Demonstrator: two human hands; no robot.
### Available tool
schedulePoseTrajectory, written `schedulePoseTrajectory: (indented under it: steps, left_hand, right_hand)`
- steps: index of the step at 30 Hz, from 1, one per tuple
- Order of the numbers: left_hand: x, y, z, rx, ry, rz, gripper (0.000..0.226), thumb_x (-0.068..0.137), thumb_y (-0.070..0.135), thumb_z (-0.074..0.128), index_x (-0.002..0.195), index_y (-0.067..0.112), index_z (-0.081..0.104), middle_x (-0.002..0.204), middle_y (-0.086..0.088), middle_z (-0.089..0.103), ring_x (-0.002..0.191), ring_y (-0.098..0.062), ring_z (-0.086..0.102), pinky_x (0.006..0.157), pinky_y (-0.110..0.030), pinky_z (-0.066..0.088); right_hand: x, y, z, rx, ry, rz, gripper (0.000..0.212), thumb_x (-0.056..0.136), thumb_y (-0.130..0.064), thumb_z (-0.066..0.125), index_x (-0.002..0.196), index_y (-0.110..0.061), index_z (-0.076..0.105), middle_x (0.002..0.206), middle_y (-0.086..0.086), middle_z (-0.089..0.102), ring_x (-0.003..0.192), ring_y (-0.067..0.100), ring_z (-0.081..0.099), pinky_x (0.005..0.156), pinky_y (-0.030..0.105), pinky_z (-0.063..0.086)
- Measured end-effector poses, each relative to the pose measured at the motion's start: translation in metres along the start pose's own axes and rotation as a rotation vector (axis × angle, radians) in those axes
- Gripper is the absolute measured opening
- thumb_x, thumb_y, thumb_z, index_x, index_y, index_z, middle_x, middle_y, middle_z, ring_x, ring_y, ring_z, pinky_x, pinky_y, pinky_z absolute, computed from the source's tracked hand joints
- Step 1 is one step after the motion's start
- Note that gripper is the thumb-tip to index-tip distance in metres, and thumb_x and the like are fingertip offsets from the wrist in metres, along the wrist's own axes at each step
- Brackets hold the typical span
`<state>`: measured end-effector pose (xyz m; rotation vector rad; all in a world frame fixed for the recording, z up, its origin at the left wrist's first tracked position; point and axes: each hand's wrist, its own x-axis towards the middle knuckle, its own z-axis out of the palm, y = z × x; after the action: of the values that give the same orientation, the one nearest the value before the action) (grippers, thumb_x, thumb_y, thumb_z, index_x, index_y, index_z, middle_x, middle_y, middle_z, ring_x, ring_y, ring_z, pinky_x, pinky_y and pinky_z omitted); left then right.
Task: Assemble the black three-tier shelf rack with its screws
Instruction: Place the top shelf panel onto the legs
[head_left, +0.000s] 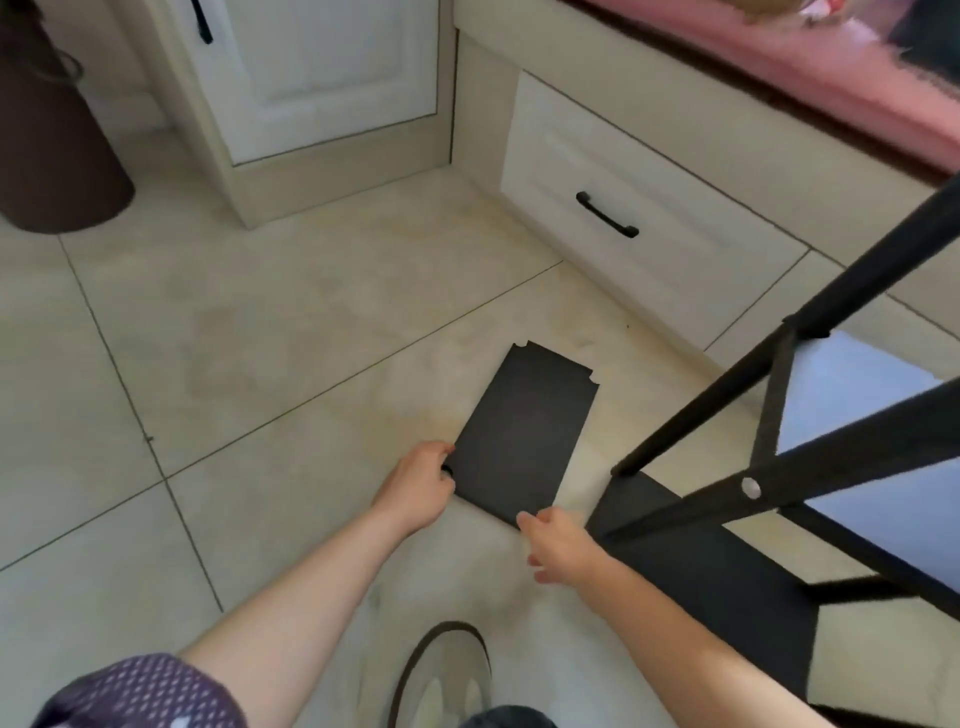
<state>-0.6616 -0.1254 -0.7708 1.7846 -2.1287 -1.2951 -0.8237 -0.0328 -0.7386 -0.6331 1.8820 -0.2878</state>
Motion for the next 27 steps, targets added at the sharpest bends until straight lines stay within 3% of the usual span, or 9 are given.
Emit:
schedulePoseTrajectory:
  steps: [3, 5, 7, 11, 13, 15, 18, 22, 27]
  left_hand:
    - [0.012, -0.001, 0.013, -0.040, -0.011, -0.045, 0.051, 0.093, 0.004, 0.051, 0.144, 0.007, 0.050, 0.146, -0.013, 0.053, 0.134, -0.032, 0.050, 0.108, -0.033, 0.039]
    - [0.018, 0.000, 0.020, -0.042, -0.043, -0.053, 0.052, 0.091, 0.004, 0.051, 0.143, 0.006, 0.049, 0.143, -0.014, 0.054, 0.131, -0.035, 0.051, 0.108, -0.039, 0.041]
    - [0.023, 0.001, 0.025, -0.061, -0.066, -0.058, 0.055, 0.091, 0.005, 0.054, 0.145, 0.006, 0.045, 0.144, -0.014, 0.053, 0.132, -0.037, 0.050, 0.108, -0.042, 0.041]
    - [0.028, 0.005, 0.027, -0.194, -0.064, -0.130, 0.060, 0.093, 0.007, 0.058, 0.151, 0.010, 0.040, 0.148, -0.010, 0.053, 0.134, -0.030, 0.050, 0.106, -0.028, 0.040]
    - [0.027, 0.006, 0.024, -0.296, -0.050, -0.176, 0.062, 0.094, 0.008, 0.059, 0.152, 0.009, 0.038, 0.146, -0.008, 0.053, 0.128, -0.024, 0.053, 0.093, -0.019, 0.038]
    - [0.025, 0.005, 0.021, -0.378, -0.023, -0.204, 0.058, 0.093, 0.006, 0.061, 0.148, 0.007, 0.043, 0.142, -0.008, 0.056, 0.115, -0.019, 0.056, 0.084, -0.016, 0.039]
    - [0.022, 0.001, 0.018, -0.495, 0.044, -0.254, 0.051, 0.091, 0.004, 0.062, 0.141, 0.005, 0.050, 0.135, -0.011, 0.059, 0.114, -0.024, 0.061, 0.090, -0.028, 0.046]
    - [0.016, -0.006, 0.010, -0.655, 0.147, -0.349, 0.038, 0.093, 0.007, 0.063, 0.129, 0.011, 0.054, 0.110, -0.007, 0.063, 0.087, -0.021, 0.065, 0.088, -0.036, 0.055]
    - [0.000, -0.010, -0.013, -0.883, 0.123, -0.378, 0.042, 0.092, -0.001, 0.068, 0.130, 0.005, 0.053, 0.108, -0.012, 0.066, 0.090, -0.027, 0.068, 0.074, -0.033, 0.057]
  right_hand:
    - [0.026, 0.004, 0.006, 0.141, 0.030, 0.118, 0.041, 0.103, -0.026, 0.047, 0.136, -0.002, 0.042, 0.119, 0.017, 0.056, 0.112, 0.034, 0.061, 0.087, 0.042, 0.057]
    - [0.039, 0.006, 0.010, 0.231, 0.032, 0.201, 0.040, 0.102, -0.025, 0.049, 0.136, -0.005, 0.042, 0.107, 0.011, 0.055, 0.101, 0.029, 0.062, 0.075, 0.037, 0.058]
    - [0.047, 0.008, 0.011, 0.276, 0.037, 0.238, 0.044, 0.102, -0.027, 0.050, 0.140, -0.007, 0.040, 0.116, 0.010, 0.053, 0.098, 0.026, 0.061, 0.061, 0.031, 0.055]
    - [0.053, 0.012, 0.012, 0.402, 0.051, 0.253, 0.046, 0.100, -0.026, 0.056, 0.140, -0.008, 0.042, 0.115, 0.008, 0.051, 0.100, 0.027, 0.061, 0.066, 0.034, 0.055]
    - [0.052, 0.013, 0.012, 0.472, 0.047, 0.251, 0.045, 0.099, -0.023, 0.059, 0.139, -0.008, 0.045, 0.110, 0.008, 0.052, 0.098, 0.028, 0.061, 0.061, 0.032, 0.053]
    - [0.052, 0.015, 0.013, 0.552, 0.053, 0.243, 0.036, 0.097, -0.018, 0.061, 0.129, -0.004, 0.052, 0.095, 0.008, 0.052, 0.083, 0.026, 0.061, 0.057, 0.031, 0.051]
    - [0.052, 0.018, 0.014, 0.733, 0.092, 0.230, 0.017, 0.097, -0.011, 0.060, 0.109, -0.001, 0.055, 0.074, 0.008, 0.047, 0.052, 0.018, 0.048, 0.060, 0.034, 0.050]
    - [0.041, 0.017, 0.009, 0.910, 0.095, 0.208, 0.009, 0.098, -0.011, 0.060, 0.104, -0.004, 0.057, 0.099, 0.015, 0.064, 0.087, 0.030, 0.065, 0.079, 0.046, 0.054]
    - [0.012, 0.000, -0.002, 1.065, 0.009, 0.182, 0.009, 0.096, -0.005, 0.061, 0.101, 0.001, 0.056, 0.102, 0.021, 0.069, 0.086, 0.036, 0.069, 0.064, 0.043, 0.056]
